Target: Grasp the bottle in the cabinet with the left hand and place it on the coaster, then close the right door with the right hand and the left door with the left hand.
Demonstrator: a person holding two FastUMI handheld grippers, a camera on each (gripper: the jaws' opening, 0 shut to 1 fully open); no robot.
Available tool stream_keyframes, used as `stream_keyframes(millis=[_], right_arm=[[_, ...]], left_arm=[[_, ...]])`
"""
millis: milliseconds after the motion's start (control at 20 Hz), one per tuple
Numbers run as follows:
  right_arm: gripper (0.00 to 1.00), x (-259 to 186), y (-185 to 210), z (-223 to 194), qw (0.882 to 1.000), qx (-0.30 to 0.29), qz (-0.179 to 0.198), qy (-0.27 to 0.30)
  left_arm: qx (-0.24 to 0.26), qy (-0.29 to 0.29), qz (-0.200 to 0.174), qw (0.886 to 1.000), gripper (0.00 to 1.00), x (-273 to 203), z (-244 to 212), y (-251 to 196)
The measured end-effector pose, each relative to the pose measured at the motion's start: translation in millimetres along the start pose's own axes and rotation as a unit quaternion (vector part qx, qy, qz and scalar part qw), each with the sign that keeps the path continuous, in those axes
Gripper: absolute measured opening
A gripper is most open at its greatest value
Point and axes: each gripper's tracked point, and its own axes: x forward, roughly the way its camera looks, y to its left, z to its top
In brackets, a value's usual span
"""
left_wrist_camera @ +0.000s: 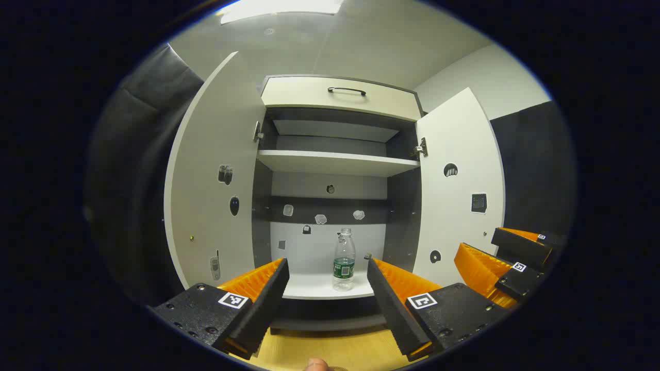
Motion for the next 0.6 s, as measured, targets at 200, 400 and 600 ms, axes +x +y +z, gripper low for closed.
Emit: stream_keyframes(millis=[200,400,600], right_arm=[[0.96,-6,-7,0,1.0,0.0,-0.003,0.006],[0.96,-7,-19,2,1.0,0.004,-0.014,0.003],[0.96,-4,-22,-1,1.0,0.013,-0.009,0.007]], left_arm=[[-0.009,-0.001,-0.01,1.0,0.96,4,0,-12],[-0.012,0.004,-0.02,1.0,0.96,7,-3,-24],[-0.013,0.007,-0.02,1.0,0.96,9,-4,-27]])
